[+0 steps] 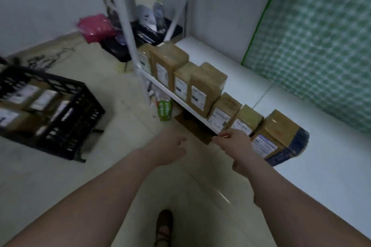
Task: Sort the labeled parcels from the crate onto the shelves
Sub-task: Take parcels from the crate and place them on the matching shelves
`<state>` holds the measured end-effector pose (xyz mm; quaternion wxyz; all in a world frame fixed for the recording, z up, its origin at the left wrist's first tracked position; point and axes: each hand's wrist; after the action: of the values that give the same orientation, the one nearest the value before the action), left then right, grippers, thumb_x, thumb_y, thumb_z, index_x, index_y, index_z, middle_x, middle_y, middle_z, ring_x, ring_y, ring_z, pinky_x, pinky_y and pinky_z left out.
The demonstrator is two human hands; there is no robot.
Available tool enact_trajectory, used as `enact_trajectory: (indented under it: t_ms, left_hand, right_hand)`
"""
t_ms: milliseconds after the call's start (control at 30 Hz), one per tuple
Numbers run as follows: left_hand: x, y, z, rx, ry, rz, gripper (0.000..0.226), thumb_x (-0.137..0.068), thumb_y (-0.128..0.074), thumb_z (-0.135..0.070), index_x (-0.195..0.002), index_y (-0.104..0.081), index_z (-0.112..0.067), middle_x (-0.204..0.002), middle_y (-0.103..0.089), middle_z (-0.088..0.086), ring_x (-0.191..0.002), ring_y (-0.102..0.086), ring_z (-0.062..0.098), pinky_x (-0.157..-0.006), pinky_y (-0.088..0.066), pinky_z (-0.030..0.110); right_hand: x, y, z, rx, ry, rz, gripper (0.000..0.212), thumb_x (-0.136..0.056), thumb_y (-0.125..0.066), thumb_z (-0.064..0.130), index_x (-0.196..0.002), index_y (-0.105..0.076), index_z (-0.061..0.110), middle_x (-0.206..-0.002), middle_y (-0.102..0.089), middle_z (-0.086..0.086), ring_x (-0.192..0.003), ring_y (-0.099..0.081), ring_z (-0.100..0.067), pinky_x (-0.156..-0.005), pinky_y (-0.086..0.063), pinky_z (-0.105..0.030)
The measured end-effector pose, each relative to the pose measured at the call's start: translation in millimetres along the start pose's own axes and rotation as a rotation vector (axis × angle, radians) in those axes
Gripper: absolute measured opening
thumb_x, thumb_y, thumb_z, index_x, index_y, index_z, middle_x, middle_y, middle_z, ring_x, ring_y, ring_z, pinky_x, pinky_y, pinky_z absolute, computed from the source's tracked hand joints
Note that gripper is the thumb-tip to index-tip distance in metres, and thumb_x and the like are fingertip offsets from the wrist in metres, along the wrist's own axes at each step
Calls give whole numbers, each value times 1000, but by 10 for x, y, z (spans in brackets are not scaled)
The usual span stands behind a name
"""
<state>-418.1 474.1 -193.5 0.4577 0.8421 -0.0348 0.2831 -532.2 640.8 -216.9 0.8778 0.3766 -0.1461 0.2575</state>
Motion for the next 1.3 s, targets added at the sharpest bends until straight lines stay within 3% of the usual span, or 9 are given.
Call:
enact_trajectory:
  t_ms: [167,367,533,700,833,967,1067,1167,1300]
  left_hand:
    - [702,490,609,96,141,-220,45,-94,-56,-33,-136,-52,-20,-127,-60,2,-114,-57,19,-92,-41,24]
    - [1229,928,1547,231,243,-325,43,-93,-58,-34,-134,-53,-23,-124,-61,-1,-111,-57,17,-90,-45,26]
    - [1537,1387,2574,289,281,-365,43,-93,-57,-34,-135,-52,-23,-123,-61,-2,-106,-57,15,-86,-44,24]
    - [2003,1753,3613,334,416,-425,40,-93,-57,-34,-131,-56,-23,-129,-59,-1,-111,-54,16,-91,-45,27]
    - [2364,1908,4178,391,507,-498,38,-92,-59,-29,-129,-59,-20,-127,-61,1,-108,-56,17,-87,-44,25]
    - [2721,1923,4621,463,564,-595,34,-91,-59,-25,-124,-62,-18,-123,-63,1,-95,-54,13,-82,-42,22]
    - [2974,1836,4970,556,630,-646,32,-90,-60,-23,-122,-64,-16,-118,-65,4,-99,-59,18,-83,-44,25]
    - [3183,1735,5306,646,698,-649,33,-90,-62,-24,-122,-64,-16,-116,-66,4,-101,-60,17,-84,-46,25]
    - [3268,1711,5777,723,761,-657,35,-90,-61,-23,-124,-62,-14,-117,-64,2,-99,-58,14,-82,-41,22]
  right_hand:
    - [264,-463,1030,56,222,108,7,-86,-70,30,-86,-67,23,-92,-67,-3,-91,-63,-20,-86,-54,-37]
    - [529,-1307,1972,123,365,214,22,-85,-70,28,-101,-74,13,-98,-70,-4,-94,-65,-20,-80,-53,-32]
    - [553,-2113,2790,133,356,246,11,-85,-70,26,-82,-70,16,-88,-67,-5,-86,-64,-21,-79,-52,-34]
    - [716,-3046,3499,100,385,332,9,-84,-72,27,-89,-67,21,-102,-69,-7,-96,-67,-25,-89,-56,-42]
    - [873,-3619,3865,163,400,433,8,-87,-68,24,-87,-68,16,-93,-69,-9,-84,-66,-23,-79,-55,-37]
    - [884,-4079,4147,198,365,487,10,-89,-65,22,-91,-67,13,-96,-69,-12,-81,-63,-21,-72,-54,-32]
    - [850,-4469,4277,225,324,542,8,-89,-65,23,-85,-65,16,-89,-67,-10,-81,-62,-22,-74,-54,-32]
    - [742,-4909,4272,273,272,610,13,-90,-65,23,-95,-67,12,-82,-63,-8,-73,-58,-20,-66,-50,-28]
    - [560,-5480,4252,311,176,655,19,-91,-64,26,-104,-64,11,-97,-65,-11,-86,-62,-23,-70,-55,-31]
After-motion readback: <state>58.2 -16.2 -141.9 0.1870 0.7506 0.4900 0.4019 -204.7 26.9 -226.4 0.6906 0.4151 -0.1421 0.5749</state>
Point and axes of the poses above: each hand's wrist, its own x-axis away from the middle knuckle, its own y-axis out of the back of the hand, z = x × y
